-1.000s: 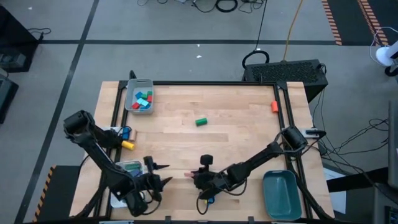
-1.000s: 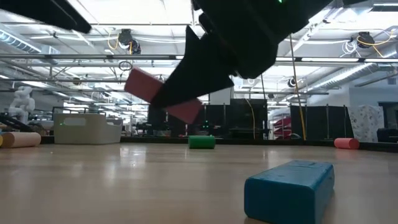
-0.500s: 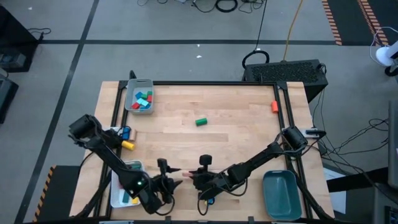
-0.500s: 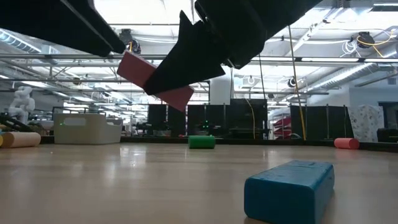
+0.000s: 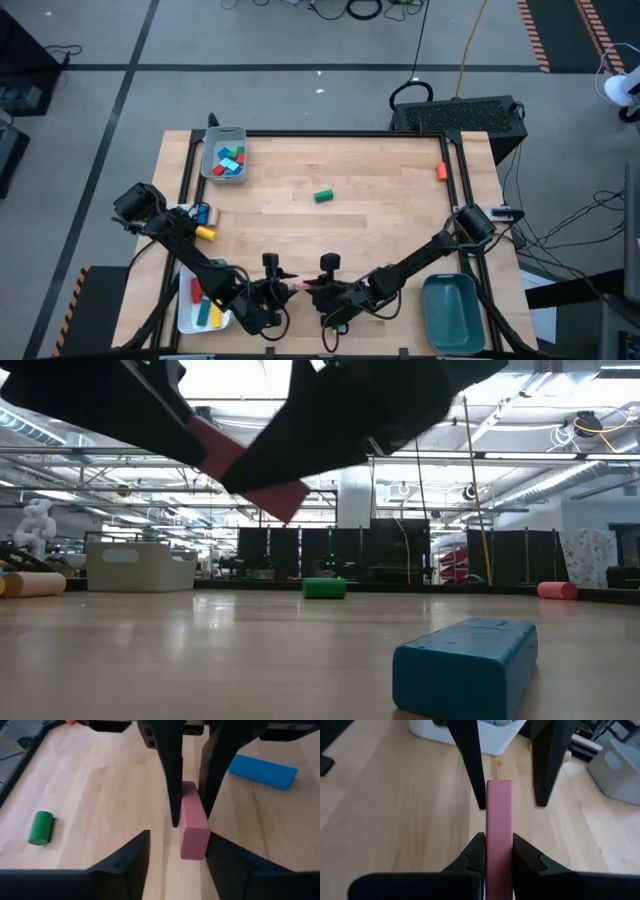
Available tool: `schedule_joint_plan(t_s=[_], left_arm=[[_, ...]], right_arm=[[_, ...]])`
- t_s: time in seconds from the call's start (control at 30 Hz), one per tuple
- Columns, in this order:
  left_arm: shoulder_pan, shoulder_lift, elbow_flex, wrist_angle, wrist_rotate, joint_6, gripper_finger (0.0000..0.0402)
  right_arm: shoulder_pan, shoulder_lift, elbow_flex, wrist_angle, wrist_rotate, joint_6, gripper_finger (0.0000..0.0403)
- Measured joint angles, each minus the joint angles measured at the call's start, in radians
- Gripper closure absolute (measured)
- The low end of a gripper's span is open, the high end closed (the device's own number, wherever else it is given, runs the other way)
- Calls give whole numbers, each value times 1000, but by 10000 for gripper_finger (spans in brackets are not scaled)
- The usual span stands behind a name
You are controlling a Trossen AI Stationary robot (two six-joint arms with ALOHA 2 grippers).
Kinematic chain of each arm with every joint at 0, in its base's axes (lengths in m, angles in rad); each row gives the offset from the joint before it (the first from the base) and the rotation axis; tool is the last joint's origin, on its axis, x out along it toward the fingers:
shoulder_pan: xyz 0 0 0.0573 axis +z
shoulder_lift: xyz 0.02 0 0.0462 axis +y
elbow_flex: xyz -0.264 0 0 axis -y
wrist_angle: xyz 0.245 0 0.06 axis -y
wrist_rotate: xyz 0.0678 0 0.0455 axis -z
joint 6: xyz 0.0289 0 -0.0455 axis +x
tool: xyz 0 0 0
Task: Sort blocks by size
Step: Put the pink rectangular block into the white bin
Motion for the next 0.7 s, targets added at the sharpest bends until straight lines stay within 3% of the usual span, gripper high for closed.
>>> schedule_joint_plan(t_s=[0.53,0.7], left_arm=[[13,0,0,75,58,102,333],[13,0,0,82,60,100,338]], right_arm=[[5,-2,0,22,-7,-26,363],[5,-2,0,22,-6,-7,336]])
